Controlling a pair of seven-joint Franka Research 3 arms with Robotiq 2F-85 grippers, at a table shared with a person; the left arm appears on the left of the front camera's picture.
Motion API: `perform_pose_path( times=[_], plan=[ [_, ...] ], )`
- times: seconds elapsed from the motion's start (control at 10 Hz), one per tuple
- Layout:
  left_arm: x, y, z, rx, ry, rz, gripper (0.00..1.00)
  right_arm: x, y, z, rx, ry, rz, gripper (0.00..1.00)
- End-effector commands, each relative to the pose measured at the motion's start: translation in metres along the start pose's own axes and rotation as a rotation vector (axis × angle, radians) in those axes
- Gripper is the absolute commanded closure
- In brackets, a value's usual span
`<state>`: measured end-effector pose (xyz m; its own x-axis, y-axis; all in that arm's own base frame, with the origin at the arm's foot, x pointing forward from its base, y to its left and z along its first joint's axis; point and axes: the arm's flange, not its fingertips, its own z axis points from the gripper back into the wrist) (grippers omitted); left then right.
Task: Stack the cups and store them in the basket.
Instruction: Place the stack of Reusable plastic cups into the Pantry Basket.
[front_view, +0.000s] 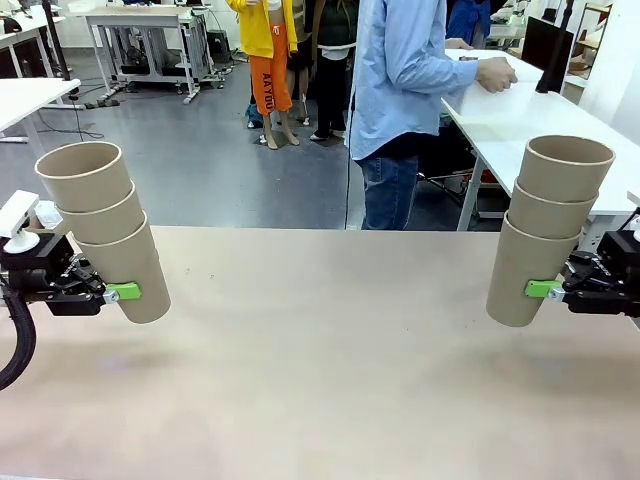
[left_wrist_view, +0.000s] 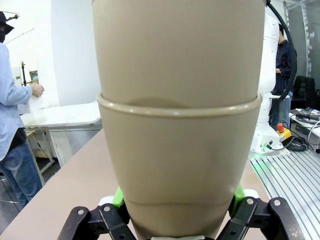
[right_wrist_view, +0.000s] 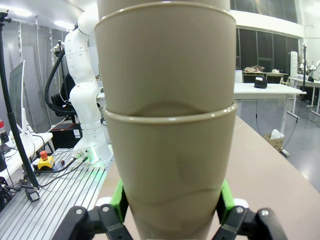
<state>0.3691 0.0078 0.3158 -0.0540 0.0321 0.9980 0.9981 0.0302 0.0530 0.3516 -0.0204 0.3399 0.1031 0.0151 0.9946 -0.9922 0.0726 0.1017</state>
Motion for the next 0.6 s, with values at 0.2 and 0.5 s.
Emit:
perform_pose_path(
  times=[0.2, 0.5],
  plan=[
    [0.0037, 0.0015, -0.0001, 0.009, -0.018, -0.012, 0.14, 0.0038, -0.0006, -0.0027, 0.002, 0.001, 0.010, 0.15],
    [0.0037, 0.0015, -0.0001, 0.009, -0.018, -0.012, 0.14, 0.0038, -0.0006, -0.0027, 0.002, 0.001, 0.010, 0.15]
  ],
)
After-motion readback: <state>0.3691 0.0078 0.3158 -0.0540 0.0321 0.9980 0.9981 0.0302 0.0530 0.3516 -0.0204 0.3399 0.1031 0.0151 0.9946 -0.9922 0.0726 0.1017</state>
